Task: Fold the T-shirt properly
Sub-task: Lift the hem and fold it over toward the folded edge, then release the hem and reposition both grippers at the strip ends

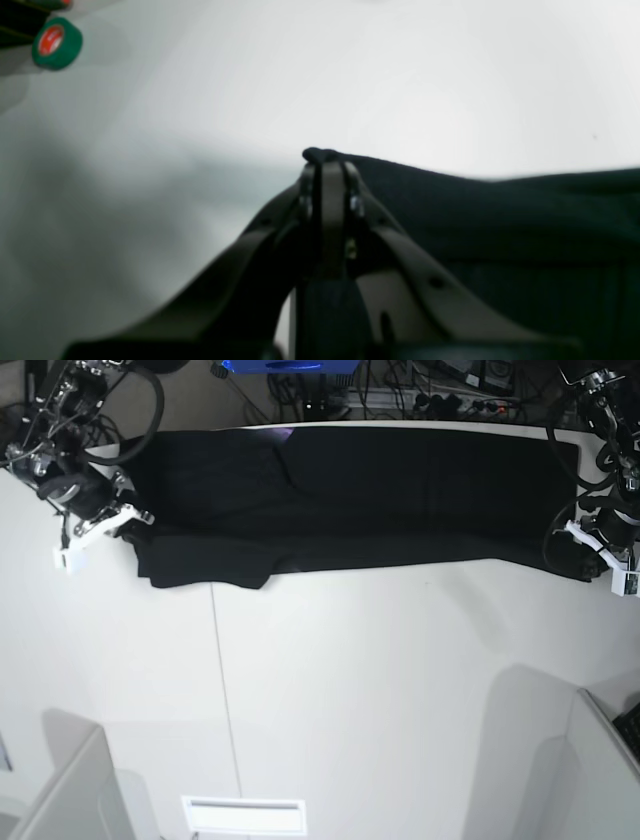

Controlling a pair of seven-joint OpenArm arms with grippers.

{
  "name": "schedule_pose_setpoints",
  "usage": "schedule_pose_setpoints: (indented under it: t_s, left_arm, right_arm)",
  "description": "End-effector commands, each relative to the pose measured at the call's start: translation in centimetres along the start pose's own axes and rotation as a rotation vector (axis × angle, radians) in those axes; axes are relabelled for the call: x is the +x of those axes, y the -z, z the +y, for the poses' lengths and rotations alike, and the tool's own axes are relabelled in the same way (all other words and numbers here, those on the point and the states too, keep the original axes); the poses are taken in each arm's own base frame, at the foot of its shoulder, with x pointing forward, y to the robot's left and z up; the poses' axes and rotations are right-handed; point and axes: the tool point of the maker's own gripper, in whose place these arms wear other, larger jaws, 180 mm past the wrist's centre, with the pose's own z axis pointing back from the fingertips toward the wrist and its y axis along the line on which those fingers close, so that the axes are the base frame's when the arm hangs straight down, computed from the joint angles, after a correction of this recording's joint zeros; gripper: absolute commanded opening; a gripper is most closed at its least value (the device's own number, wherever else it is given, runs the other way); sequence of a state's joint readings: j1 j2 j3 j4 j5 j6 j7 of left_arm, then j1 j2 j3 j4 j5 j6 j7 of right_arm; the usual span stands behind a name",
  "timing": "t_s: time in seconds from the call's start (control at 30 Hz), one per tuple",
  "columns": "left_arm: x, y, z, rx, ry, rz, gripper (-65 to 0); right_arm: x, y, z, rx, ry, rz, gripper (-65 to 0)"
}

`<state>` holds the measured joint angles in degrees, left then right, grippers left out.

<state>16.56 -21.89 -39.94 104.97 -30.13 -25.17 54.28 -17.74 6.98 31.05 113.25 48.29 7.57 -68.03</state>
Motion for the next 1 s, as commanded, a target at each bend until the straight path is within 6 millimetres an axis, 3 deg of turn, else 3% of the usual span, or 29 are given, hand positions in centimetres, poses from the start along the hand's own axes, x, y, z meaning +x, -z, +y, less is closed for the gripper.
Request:
schedule_pose_setpoints:
  t_s: [0.0,0.27,0.47,0.97]
  left_arm:
    - [1.2,-1.0,1.5,0.047,0.016,-0.038,-65.0]
    - [-0.4,-1.9,2.5,0.074,0.019,0.001,-65.0]
    - [-2.2,-2.2,2.4,0.071,0.024,0.048,-65.0]
    - [-3.1,-2.2,2.5,0.072,0.033,0.079,-65.0]
  right_arm:
    - [0.8,-0.7,0.2,0.018,-0.004,-0.036,-65.0]
    - [-1.3,-1.6,-0.4,0.030,0.045,0.002,-65.0]
    - [-4.3,-1.5,-0.2,0.034,0.109,0.048,-65.0]
    - [-5.4,-1.7,-0.9,0.012,0.113,0.080,-65.0]
